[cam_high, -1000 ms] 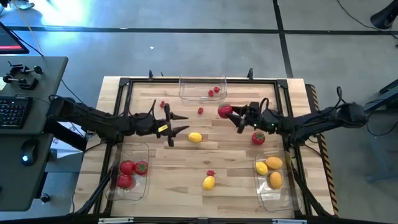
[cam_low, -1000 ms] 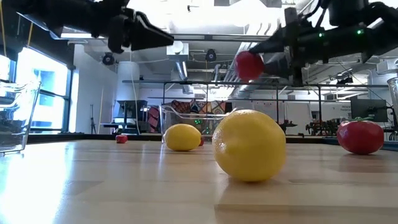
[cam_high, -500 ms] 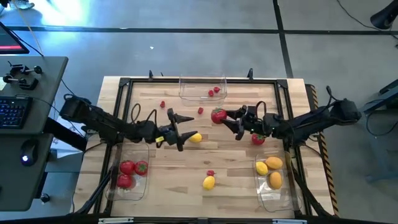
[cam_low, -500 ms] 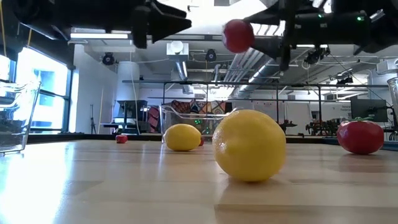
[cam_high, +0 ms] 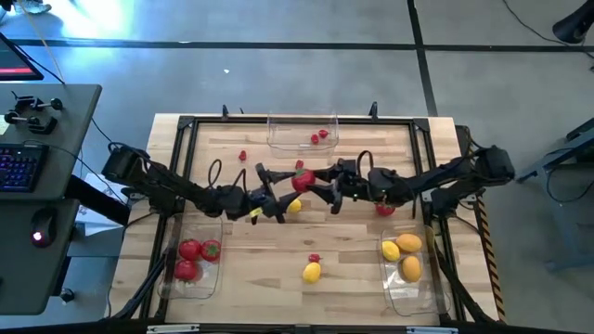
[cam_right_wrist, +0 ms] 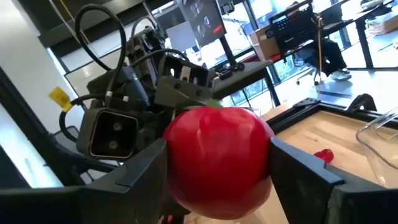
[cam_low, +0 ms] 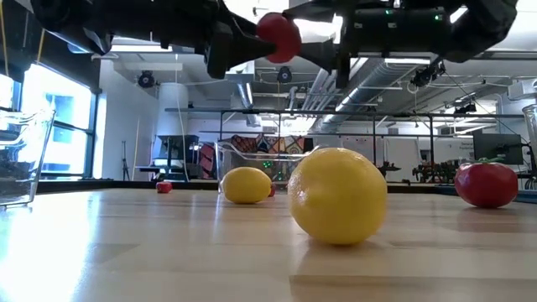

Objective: Sort produce into baskets
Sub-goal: Put the red tomato in the bottom left transparent bin

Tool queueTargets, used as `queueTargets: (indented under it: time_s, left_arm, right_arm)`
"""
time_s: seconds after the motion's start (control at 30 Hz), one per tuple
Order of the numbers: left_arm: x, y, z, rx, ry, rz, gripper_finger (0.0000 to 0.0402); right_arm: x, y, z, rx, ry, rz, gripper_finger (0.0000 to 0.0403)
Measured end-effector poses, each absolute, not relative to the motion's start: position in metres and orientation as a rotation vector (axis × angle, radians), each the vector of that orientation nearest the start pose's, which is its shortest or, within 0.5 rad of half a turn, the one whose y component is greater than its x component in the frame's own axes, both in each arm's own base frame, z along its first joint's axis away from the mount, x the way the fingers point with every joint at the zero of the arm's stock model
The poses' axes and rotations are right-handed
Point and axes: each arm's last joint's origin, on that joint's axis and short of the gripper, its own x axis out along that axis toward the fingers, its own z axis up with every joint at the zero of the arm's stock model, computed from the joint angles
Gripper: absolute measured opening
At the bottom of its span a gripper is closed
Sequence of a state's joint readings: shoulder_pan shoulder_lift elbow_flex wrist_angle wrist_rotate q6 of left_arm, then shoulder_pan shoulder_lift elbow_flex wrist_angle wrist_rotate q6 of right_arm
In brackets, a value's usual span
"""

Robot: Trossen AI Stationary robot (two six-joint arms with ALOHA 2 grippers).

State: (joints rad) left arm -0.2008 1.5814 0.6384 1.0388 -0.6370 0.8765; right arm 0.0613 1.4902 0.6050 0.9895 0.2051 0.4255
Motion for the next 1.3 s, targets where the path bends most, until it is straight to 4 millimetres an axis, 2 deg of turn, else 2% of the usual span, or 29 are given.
queueTargets:
  time_s: [0.47, 0.73, 0.9, 1.3]
  left_arm:
    - [0.303, -0.047, 0.212, 0.793, 0.092, 0.412, 0.0278]
    - [0.302, -0.049, 0.21, 0.782, 0.12, 0.414, 0.023]
    - [0.298, -0.053, 0.214, 0.797, 0.147, 0.4, 0.0205]
    - [0.278, -0.061, 0.229, 0.797, 0.251, 0.383, 0.0201]
  right_arm:
    - [0.302, 0.015, 0.223, 0.451, -0.079, -0.103, 0.024]
    - [0.302, 0.013, 0.22, 0.419, -0.052, -0.162, 0.0241]
    - [0.302, 0.014, 0.219, 0.383, -0.043, -0.164, 0.0241]
    - [0.299, 0.014, 0.218, 0.276, -0.011, -0.18, 0.024]
